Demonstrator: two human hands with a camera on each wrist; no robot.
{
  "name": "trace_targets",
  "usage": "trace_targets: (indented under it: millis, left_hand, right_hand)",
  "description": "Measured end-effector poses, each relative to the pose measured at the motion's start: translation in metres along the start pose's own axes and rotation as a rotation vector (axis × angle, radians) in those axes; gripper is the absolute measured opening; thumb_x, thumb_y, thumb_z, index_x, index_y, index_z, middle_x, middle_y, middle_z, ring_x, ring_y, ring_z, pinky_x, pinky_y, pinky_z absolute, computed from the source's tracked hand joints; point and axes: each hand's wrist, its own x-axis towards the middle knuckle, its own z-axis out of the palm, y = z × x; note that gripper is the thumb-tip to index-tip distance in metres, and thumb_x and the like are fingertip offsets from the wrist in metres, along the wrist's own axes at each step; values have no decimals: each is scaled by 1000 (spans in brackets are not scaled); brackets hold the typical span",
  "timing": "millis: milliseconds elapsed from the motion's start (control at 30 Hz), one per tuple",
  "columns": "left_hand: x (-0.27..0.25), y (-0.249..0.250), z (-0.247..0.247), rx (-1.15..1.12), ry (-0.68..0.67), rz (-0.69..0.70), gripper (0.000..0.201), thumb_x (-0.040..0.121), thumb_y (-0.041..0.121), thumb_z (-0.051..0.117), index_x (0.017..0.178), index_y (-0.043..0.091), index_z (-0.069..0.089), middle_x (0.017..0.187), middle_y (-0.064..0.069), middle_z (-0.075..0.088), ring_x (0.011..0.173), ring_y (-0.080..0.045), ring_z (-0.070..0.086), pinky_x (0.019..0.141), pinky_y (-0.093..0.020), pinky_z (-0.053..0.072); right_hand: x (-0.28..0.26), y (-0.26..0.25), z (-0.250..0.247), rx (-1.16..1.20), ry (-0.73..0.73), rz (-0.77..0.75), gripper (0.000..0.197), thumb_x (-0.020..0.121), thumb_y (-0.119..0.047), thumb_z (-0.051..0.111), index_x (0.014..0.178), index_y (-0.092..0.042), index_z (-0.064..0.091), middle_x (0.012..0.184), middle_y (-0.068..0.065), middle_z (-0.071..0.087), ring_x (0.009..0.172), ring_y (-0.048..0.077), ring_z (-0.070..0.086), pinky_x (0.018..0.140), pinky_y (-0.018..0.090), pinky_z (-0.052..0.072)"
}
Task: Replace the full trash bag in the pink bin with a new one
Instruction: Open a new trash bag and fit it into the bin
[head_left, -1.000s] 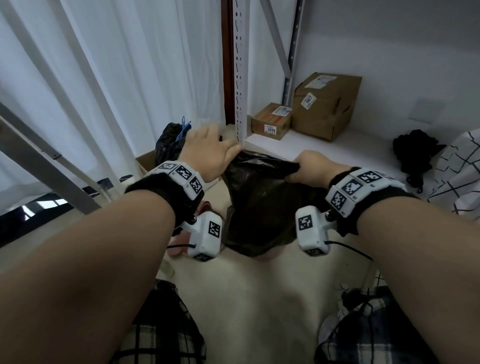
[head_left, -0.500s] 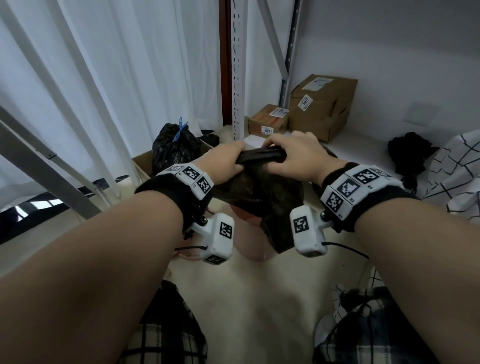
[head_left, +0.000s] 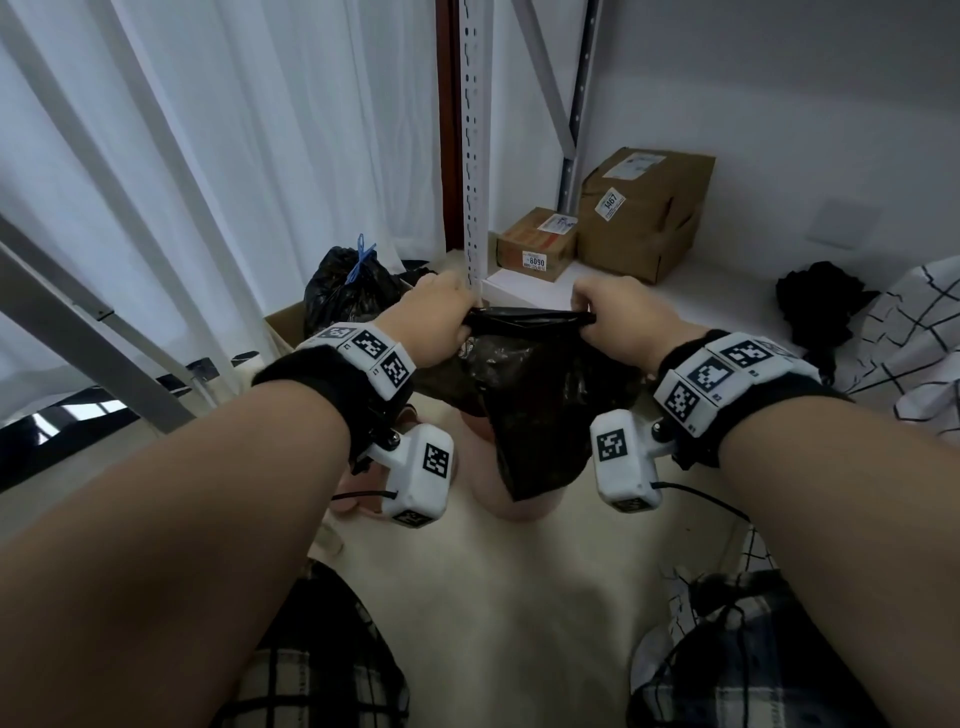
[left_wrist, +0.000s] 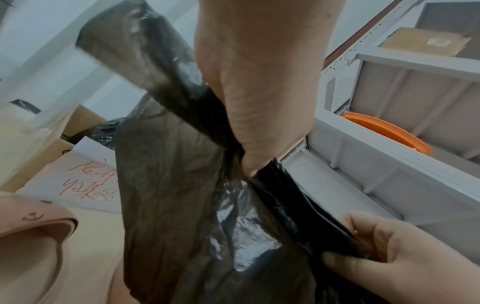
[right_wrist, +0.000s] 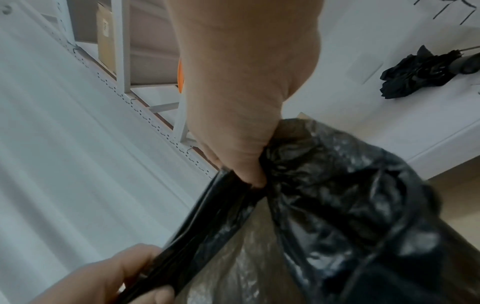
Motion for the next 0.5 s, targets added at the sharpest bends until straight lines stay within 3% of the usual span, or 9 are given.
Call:
trace_targets:
  millis: [100,233,300,367,433,500]
  left_hand:
    - [-5,-3,-4,-23,-17,11,24,86,12,57,108,5,53,116,-16,50,105,-31,53,91,-38,44]
    - [-8,-3,-6,-24,55,13,5,85,9,55,89,6,55,102,-15,59,96,-31,56,79,-35,43]
    - [-10,-4,-6,-57,70,24,8,85,2,50,91,8,51,94,-14,58,91,-31,56,71,-30,36]
    - [-11,-4,-4,-95,105,35,14,85,-2,45,93,9,43,83,-10,50,83,-33,56,66,-31,33]
    - [-11,-4,-5,-144,161,35,12,85,2,45,93,8,38,79,-7,46,81,-35,56,64,-33,34]
    - [-10,-6,-5,-117,229,28,27,87,22,50,109,7,44,93,-9,53,91,-33,56,73,-36,41]
  right_hand:
    - [-1,-1,-5,-2,52,-18,32,77,-5,55,59,-21,35,85,5,45,84,23,42,69,30,31]
    - [0,0,1,180,14,-77,36,68,15,42,57,-17,28,71,5,37,75,21,37,65,31,26]
    - [0,1,3,269,-7,-32,32,71,17,37,74,-15,39,76,6,43,76,23,41,65,31,30]
    - [-2,-1,2,304,-25,-16,31,80,8,40,101,-15,43,90,13,52,86,29,50,68,34,36]
    - [-2,-5,-2,261,-7,-50,35,88,-17,50,123,-18,42,114,13,58,105,31,54,85,37,41]
    - [-1,-9,-2,138,21,-82,51,91,-45,49,136,-23,40,134,6,53,121,28,48,99,39,34]
